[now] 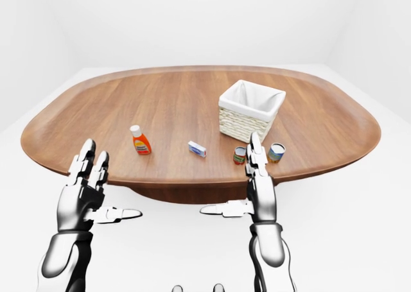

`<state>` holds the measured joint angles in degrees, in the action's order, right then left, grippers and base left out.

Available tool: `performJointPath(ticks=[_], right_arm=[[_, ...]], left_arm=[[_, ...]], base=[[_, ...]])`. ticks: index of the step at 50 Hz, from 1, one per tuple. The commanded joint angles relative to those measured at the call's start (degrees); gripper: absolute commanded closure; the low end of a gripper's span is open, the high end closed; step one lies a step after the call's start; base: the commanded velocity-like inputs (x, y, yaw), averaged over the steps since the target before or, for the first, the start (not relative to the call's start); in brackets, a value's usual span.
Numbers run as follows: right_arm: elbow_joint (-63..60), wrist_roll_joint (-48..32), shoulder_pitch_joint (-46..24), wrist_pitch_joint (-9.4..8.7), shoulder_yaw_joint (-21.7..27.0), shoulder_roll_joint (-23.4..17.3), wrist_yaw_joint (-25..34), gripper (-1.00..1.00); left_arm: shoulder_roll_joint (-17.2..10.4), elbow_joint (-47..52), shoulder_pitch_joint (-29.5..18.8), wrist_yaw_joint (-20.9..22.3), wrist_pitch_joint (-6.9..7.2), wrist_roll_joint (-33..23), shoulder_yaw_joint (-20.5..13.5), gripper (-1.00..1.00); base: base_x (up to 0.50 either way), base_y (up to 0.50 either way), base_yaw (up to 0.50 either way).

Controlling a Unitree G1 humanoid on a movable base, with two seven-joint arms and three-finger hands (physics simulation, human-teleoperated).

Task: Pick up the ketchup, and put it in the basket.

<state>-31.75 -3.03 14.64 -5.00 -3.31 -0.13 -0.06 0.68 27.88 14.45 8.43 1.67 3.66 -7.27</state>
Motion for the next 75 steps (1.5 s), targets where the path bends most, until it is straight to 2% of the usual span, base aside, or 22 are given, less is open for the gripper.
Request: performJointPath(ticks=[1,14,17,45,51,53,64,67,75], right_arm=[[-1.71,1.11,0.39,0.00,0.24,-0.08,0.26,-1.00],[-1.81,0.36,0.72,0.04,-0.16,-0.11,0.08,-1.00],[-1.24,0.23,0.81,0.96,-0.25,-0.20,0.13,-1.00],[-1.31,0.16,0.64,0.83,-0.40,-0.23,0.26,-1.00],[-0.58,0.57,-0.44,0.00,0.36,0.14,-0.71,-1.00],[-0.33,1.98,-0.45,0.00,0.46,0.12,0.11,-1.00],[-0.29,1.59,-0.70,0.00,0.20,0.11,-0.33,-1.00],[-0.12,1.53,-0.68,0.00,0.16,0.06,-0.32,-1.00],[0.09,1.49,-0.86,0.00,0.29,0.05,-0.26,-1.00]], left_arm=[[0.16,0.55,-0.10,-0.35,-1.14,0.33,-0.38,-1.00],[0.29,1.10,0.20,-0.11,-1.00,0.63,-0.68,-1.00],[0.30,1.21,0.24,-0.08,-0.95,0.64,-0.76,-1.00],[0.32,1.57,0.36,0.28,-0.36,0.24,-0.64,-1.00],[0.31,1.40,0.33,0.33,-0.30,0.10,-0.47,-1.00],[0.22,0.90,0.38,0.32,-0.62,-0.77,0.03,-1.00],[0.14,1.15,0.26,0.25,-0.15,-0.69,-0.23,-1.00],[0.14,1.11,0.32,0.21,-0.39,-0.93,-0.29,-1.00],[0.28,2.24,0.72,0.47,0.15,-0.64,-0.78,-1.00]], base=[[0.50,0.00,0.00],[0.50,0.00,0.00],[0.50,0.00,0.00],[0.50,0.00,0.00],[0.50,0.00,0.00],[0.00,0.00,0.00],[0.00,0.00,0.00],[0.00,0.00,0.00],[0.00,0.00,0.00]])
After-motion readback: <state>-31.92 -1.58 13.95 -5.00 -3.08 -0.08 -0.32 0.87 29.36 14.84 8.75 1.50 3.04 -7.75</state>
